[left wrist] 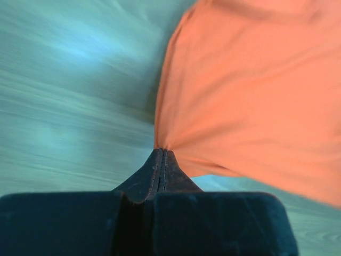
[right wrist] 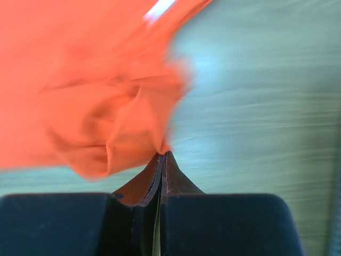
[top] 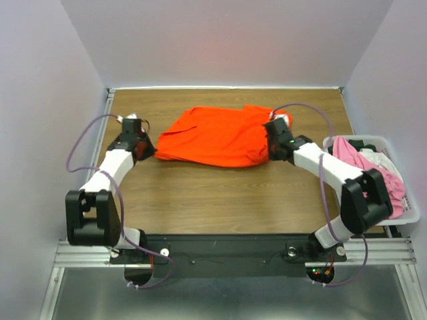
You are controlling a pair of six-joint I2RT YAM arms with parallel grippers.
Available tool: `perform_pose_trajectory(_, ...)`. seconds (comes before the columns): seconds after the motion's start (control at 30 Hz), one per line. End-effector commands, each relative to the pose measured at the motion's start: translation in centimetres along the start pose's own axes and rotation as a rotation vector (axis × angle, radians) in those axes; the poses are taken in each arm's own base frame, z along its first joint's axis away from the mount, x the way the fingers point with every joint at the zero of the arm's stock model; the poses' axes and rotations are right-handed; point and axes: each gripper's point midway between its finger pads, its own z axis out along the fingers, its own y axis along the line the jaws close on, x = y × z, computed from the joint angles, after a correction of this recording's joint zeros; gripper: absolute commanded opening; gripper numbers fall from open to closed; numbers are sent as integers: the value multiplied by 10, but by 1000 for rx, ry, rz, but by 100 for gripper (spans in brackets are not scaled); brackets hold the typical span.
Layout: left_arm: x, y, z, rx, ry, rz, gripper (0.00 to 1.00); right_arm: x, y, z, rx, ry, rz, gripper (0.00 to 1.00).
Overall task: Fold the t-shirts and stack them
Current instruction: Flatten the tshirt out
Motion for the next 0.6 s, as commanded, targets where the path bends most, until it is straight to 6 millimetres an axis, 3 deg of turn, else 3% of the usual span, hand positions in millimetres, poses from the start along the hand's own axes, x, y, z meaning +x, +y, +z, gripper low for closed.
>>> perform_pose_trajectory(0.0,-61,20,-52,-45,-178,20,0,-67,-66,-38,98,-179,111,1)
perform_pose_trajectory(0.13,-82,37,-70,-98,-196,18,0,-89,-113,-56,169,-211,177,1)
perform_pose_trajectory(0.23,-87,45,-74,-138,-213,-9,0,-104,-131,-68,191,-246,240,1)
perform_pose_trajectory(0.33,-82,43,-64,-129,-179,-26,0,-106,-123,-63,158,-225,280,1)
perform_pose_trajectory(0.47,-56,45,-42,-108,-83,-24,0,-74,-98,-44,61,-99,300,1)
perform_pose_trajectory(0.57,-47,51,-23,-121,-51,-23,0,-41,-74,-21,-36,14,279,8)
